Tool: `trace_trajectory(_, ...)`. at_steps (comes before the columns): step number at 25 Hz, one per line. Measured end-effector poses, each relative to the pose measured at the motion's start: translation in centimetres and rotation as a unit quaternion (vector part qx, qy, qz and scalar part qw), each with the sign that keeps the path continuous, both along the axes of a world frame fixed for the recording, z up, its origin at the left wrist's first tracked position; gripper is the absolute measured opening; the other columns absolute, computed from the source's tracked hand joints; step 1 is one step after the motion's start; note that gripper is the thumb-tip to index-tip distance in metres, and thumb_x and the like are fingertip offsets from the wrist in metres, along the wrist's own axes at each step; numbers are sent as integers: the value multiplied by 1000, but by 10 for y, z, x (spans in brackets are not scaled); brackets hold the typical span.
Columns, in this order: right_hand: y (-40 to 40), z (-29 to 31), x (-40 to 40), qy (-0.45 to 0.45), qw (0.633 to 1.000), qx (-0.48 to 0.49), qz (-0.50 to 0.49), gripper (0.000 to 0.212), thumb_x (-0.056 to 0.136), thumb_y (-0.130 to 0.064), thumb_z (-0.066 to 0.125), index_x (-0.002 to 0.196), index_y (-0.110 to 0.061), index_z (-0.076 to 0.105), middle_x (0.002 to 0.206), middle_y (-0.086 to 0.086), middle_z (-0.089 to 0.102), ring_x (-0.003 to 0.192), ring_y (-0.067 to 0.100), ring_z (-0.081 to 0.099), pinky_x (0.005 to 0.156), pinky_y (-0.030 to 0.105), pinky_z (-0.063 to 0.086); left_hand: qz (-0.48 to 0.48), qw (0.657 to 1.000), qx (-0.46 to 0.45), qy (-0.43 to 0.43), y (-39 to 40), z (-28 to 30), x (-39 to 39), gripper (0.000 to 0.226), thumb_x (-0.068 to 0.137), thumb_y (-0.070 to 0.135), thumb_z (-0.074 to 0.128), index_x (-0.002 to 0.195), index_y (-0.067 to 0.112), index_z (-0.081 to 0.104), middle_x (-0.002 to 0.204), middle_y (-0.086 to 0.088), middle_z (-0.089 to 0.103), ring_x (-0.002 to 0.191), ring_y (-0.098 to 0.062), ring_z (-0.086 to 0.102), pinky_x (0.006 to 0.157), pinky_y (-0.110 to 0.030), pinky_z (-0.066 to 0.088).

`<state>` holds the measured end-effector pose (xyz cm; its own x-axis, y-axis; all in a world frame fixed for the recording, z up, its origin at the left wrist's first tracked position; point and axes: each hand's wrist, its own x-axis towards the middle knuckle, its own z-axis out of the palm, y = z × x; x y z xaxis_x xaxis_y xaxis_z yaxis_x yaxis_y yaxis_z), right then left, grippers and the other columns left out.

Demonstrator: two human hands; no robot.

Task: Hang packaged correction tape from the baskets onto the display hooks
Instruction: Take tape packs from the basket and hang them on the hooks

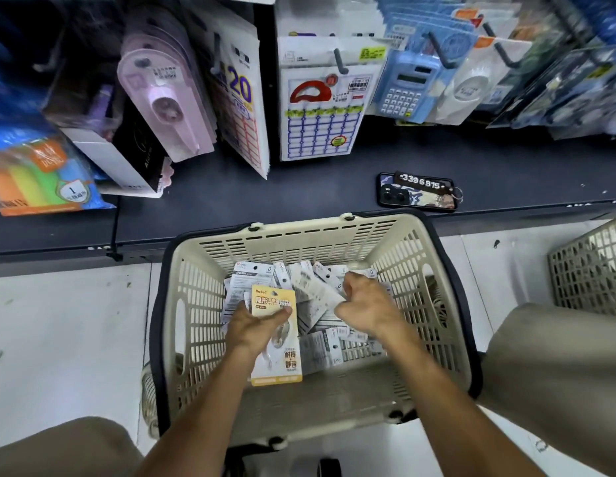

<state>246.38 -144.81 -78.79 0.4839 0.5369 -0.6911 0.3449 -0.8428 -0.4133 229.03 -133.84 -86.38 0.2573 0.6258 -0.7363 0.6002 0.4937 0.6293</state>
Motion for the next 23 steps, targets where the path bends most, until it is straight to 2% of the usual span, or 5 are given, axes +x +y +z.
trace_trajectory(5,10,-26,-67,95,990,90,-50,27,90,-32,64,111,-18,57,119,2,51,92,18,66,74,30,54,54,995,3,-85,2,12,12,62,78,22,87,132,6,60,123,-8,73,120,-27,66,104,-33,48)
trace_trajectory(10,-12,-42,-62,303,846,227,-376,56,82,20,61,121,-19,60,118,13,67,102,24,65,90,36,54,-7,996,-24,-91,1,14,-4,18,80,21,85,90,30,74,75,24,75,80,4,68,61,-6,46)
trace_trajectory(15,-14,-57,-68,364,753,252,-486,53,76,9,78,118,-17,59,121,12,69,104,23,70,83,34,57,-18,995,-49,-86,2,13,-5,15,79,31,85,87,33,73,69,31,72,77,11,63,65,-14,44)
trace_trajectory(20,-1,-56,-77,274,830,273,-402,35,77,1,83,104,-10,64,99,0,70,71,10,70,50,23,52,-6,993,-92,-77,3,16,-2,54,81,69,68,115,27,74,113,-4,76,113,-29,68,105,-52,48)
trace_trajectory(23,-1,-58,-72,250,877,248,-328,26,85,-13,79,103,-5,61,101,3,65,77,15,66,55,25,55,-38,989,-104,-95,3,16,-7,78,54,78,81,116,32,74,120,2,75,120,-26,65,104,-46,48)
